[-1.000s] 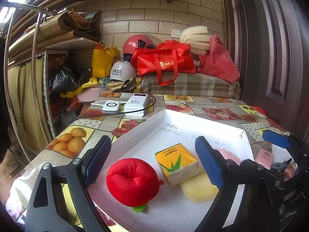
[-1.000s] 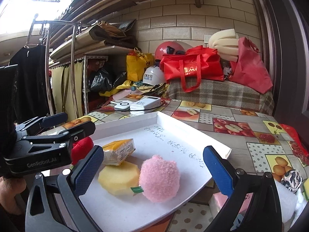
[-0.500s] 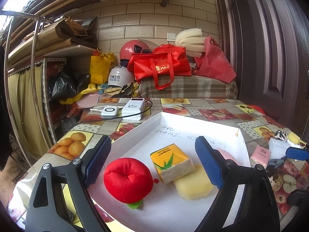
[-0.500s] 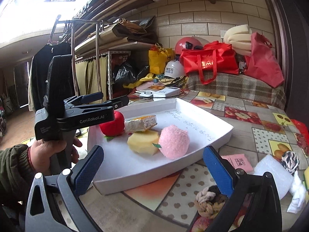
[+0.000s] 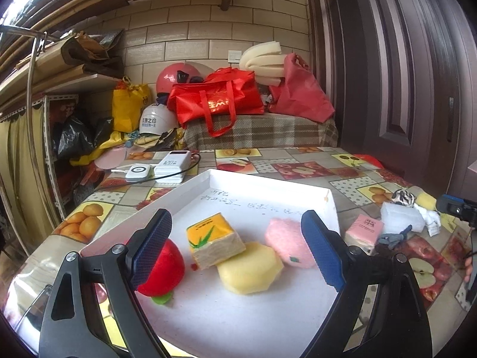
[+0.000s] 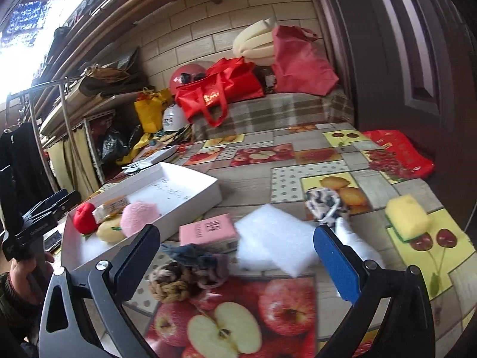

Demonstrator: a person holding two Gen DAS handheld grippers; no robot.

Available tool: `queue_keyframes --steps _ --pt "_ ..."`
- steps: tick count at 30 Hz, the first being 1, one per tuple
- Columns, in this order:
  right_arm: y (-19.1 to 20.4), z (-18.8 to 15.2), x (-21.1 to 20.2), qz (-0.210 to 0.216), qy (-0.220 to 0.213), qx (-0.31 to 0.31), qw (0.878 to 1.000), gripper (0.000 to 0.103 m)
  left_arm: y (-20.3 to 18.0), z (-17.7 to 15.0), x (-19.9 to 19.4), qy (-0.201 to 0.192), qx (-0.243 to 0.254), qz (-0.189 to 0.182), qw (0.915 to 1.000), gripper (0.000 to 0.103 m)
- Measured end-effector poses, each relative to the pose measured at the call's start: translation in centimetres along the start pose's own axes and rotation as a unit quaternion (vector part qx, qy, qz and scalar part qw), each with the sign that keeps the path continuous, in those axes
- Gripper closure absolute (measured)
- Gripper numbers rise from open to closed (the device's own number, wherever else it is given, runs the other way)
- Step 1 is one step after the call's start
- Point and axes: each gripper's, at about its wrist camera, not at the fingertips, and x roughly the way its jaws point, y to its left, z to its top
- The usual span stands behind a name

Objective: Organize soft objects
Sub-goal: 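Grasp the brown braided rope toy with the left tool while the right tool grasps the white cloth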

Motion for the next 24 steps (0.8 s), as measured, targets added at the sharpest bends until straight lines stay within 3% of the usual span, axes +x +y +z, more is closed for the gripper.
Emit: queue_keyframes --steps 8,12,14,17,20,24 --pt "-6.8 0.2 -1.5 -0.085 -0.005 0.04 0.996 0.0 -3.9 -0.1 -0.3 0.013 0.034 -0.053 0.9979 0.014" --pt "-8.9 0.0 -1.4 -0.076 0.005 0.091 0.993 0.0 -4.4 0.0 0.1 0.025 0.038 -0.064 0.9969 0.014" --pt "-9.0 0.0 -1.4 -0.076 0.008 0.095 0.993 0.0 -4.9 -0.1 0.4 0.04 0.036 -0.089 0.9946 0.014" --pt "-8.2 0.0 -1.5 -0.081 0.007 0.075 0.994 0.0 -7.1 -0.3 0.3 0.054 0.061 -0.129 0.9883 0.014" --pt "-6.9 0.2 -1.3 -0.087 0.01 0.042 0.995 0.0 -10.2 -0.7 0.2 0.079 0.103 -0.174 0.9762 0.014" --pt "-5.5 0.2 -0.8 -0.088 0.019 0.002 0.996 0.0 -14.3 -1.7 2.4 0.151 0.169 -0.171 0.9588 0.014"
